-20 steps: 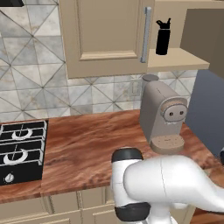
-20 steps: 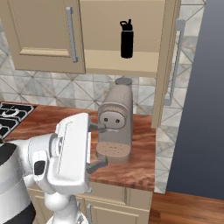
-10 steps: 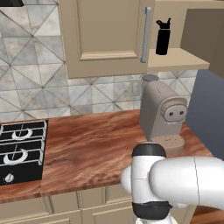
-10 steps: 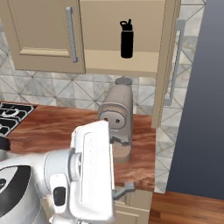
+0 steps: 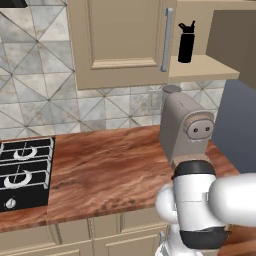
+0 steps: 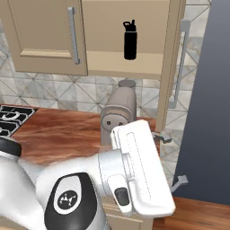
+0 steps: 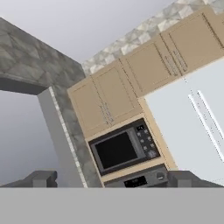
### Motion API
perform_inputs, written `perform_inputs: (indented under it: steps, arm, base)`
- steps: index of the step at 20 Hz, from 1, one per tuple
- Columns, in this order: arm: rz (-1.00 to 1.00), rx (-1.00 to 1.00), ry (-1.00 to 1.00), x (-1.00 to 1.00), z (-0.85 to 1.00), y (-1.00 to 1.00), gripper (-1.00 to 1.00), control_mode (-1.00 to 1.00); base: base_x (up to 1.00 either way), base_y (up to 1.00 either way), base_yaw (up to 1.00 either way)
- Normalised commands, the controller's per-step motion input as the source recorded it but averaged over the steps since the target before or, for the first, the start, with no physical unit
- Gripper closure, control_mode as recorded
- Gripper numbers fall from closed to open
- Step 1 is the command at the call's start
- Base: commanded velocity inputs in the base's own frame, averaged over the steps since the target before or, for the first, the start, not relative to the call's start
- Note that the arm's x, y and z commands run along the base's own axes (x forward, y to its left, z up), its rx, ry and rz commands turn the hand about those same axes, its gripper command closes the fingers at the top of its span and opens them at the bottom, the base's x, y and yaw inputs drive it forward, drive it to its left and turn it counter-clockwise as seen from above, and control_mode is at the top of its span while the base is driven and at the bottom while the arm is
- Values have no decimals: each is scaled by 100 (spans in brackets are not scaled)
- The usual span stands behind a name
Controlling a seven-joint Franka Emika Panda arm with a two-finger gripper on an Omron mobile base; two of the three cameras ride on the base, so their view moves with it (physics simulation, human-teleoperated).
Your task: Pick the avocado and bread from the counter and place them on the plate. Then pick the jam from the cabinet and place it next to the plate. Lastly close the cabinet door.
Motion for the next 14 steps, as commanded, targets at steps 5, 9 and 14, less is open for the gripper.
perform_inputs:
  steps: [5, 9, 14]
  arm:
    - [43, 0, 0, 0, -6, -50, -100, -100]
    - [51, 0, 0, 0, -7, -53, -100, -100]
    - [53, 0, 0, 0, -1, -65, -100, -100]
  base:
    - [0, 0, 0]
    - [0, 0, 0]
    - [0, 0, 0]
